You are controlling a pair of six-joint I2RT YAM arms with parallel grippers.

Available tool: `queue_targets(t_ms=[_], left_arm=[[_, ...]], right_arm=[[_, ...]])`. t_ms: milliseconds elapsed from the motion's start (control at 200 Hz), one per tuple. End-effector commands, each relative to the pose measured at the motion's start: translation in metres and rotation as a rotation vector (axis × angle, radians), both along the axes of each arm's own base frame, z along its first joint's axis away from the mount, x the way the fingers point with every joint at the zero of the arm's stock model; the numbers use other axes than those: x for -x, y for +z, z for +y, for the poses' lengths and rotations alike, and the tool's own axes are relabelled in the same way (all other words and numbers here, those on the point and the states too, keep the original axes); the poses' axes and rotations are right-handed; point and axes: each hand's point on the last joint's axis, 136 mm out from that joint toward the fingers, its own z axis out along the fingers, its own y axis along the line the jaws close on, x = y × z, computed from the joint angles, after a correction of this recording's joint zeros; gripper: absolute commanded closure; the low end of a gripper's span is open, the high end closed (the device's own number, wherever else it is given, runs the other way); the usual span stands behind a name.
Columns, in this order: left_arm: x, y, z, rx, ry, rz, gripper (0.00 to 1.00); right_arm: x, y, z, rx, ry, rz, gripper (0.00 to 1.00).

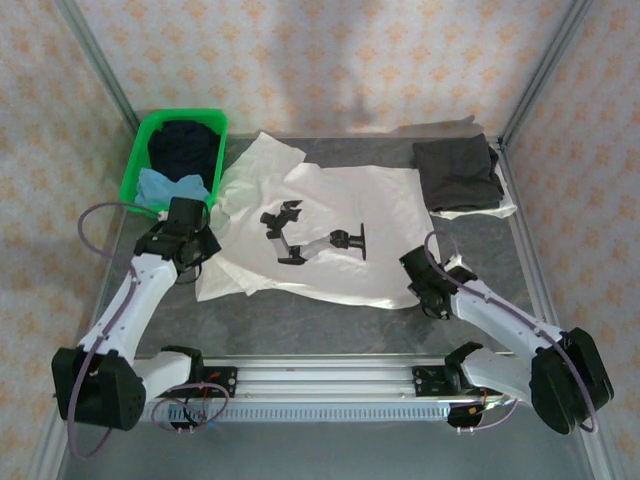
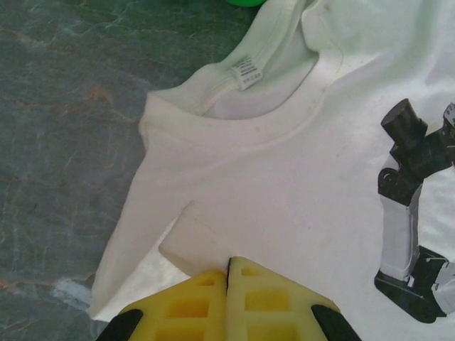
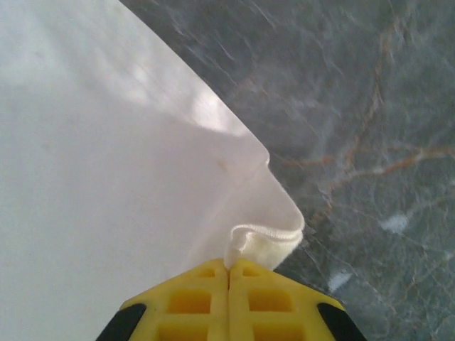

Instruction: Fold and stack the t-shirts

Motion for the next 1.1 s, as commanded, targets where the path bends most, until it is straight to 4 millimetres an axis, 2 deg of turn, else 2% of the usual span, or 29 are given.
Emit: queue_targets(t_ms=[0,130,170,310,410,570,911,1096], left_arm=[[-0.030,0.015,-0.003,-0.037,-0.033,-0.045,1.00],[-0.060,0.013,-0.008,-0.060,-0.048,-0.024,1.00],[-0.069,0.013,-0.007,-0.073,-0.043,-0.016,1.00],[-0.100,0.008,-0.003,-0.130,-0.054,0.024,1.00],[-0.118,0.005,-0.001,-0.157,-0.052,0.049,1.00],[-0.139,-0.001,-0.001,-0.177,-0.058,0.076,1.00],[-0.161,0.002,0.009,-0.250,-0.039,0.101,1.00],[-0.169,-0.004,0.004,-0.236,-0.053,0.118,1.00]], right_arm=[[-0.018,0.023,-0.009,0.082,0.046,-0.031,1.00],[-0.041,0.037,-0.015,0.130,0.076,-0.020,1.00],[-0.048,0.034,-0.017,0.145,0.081,0.009,1.00],[-0.085,0.040,-0.019,0.182,0.101,0.031,1.00],[-0.109,0.038,-0.021,0.206,0.111,0.063,1.00],[-0.135,0.030,-0.025,0.234,0.129,0.128,1.00],[-0.158,0.030,-0.030,0.262,0.140,0.147,1.00],[-0.164,0.011,-0.022,0.241,0.172,0.213,1.00]])
